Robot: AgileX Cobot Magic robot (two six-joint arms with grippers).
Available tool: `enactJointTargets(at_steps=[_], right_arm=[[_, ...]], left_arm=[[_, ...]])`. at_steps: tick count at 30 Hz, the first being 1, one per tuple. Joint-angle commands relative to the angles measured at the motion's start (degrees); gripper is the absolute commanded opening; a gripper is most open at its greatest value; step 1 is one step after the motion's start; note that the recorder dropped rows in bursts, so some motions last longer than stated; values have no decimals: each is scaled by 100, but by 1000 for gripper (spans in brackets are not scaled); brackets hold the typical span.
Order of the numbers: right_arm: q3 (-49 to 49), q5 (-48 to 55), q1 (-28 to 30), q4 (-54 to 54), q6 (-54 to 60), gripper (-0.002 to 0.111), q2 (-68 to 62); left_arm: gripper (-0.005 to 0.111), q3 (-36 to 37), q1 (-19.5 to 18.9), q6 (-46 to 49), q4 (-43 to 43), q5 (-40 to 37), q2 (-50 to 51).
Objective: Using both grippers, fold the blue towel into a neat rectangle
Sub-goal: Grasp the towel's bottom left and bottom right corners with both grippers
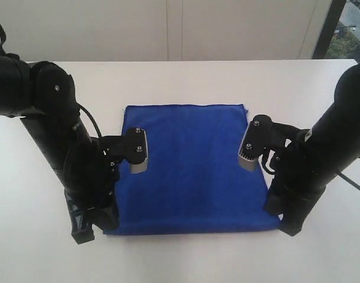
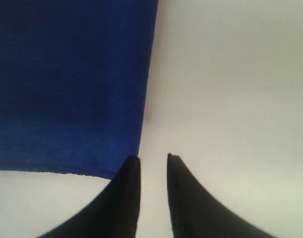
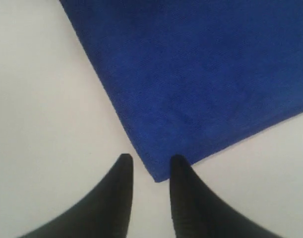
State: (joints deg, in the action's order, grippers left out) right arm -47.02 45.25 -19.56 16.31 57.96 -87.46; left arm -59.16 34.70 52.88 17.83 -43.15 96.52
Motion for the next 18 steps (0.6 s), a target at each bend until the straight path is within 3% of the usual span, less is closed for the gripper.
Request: enactJointTargets(at_steps=[1,9,13,18], right_arm=[[292,-335,-5,24,926,32,-105],[480,-886,-5,38,1397,40,-404],[519,-933,-5,77,1397,43,-551],[519,-956,-5,77,1397,43,-642]], left_arm=[[38,278,22,483,51,207,8],[39,745,22,795,51,961,8],[47,784,22,901,51,1042,8],[48,784,22,901,75,1166,18]])
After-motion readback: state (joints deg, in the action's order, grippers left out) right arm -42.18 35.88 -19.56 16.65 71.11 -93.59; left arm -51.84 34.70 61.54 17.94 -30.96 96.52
